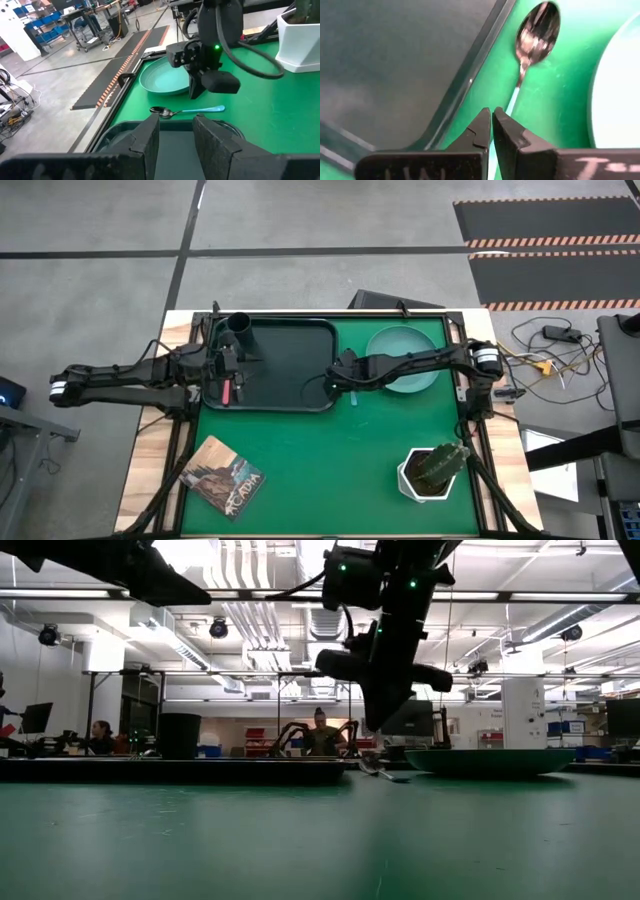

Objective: Pick and place plate/cup/fork/spoon on tray
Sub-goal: Put the blue spoon on the black serving tray to the right of the pink fork

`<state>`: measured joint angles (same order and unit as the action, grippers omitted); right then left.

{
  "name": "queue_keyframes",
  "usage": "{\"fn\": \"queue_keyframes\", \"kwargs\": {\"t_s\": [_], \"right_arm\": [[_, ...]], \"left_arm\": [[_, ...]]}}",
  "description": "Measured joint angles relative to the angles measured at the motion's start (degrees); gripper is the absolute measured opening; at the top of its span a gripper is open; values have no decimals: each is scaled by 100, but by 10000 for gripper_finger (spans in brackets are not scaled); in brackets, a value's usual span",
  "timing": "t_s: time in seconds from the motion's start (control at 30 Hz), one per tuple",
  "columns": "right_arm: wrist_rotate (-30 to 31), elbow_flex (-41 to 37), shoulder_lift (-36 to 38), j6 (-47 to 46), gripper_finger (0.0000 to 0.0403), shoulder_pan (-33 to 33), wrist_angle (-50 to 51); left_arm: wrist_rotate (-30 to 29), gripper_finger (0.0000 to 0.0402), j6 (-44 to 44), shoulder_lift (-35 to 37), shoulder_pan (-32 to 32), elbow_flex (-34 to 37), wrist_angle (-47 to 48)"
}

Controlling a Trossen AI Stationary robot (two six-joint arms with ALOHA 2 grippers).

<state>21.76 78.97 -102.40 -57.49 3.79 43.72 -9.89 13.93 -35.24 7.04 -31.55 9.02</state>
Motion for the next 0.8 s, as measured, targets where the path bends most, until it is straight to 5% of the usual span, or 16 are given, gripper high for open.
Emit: {"fn": "queue_keyframes", "kwargs": {"t_s": [0.5, 0.8], "right_arm": [[742, -198, -715, -447, 16, -15, -347], [974, -202, -806, -487, 97, -13, -373]], "left_arm": [[1, 101, -2, -58, 0, 0, 6], [2, 101, 0, -92, -1, 0, 0]]}}
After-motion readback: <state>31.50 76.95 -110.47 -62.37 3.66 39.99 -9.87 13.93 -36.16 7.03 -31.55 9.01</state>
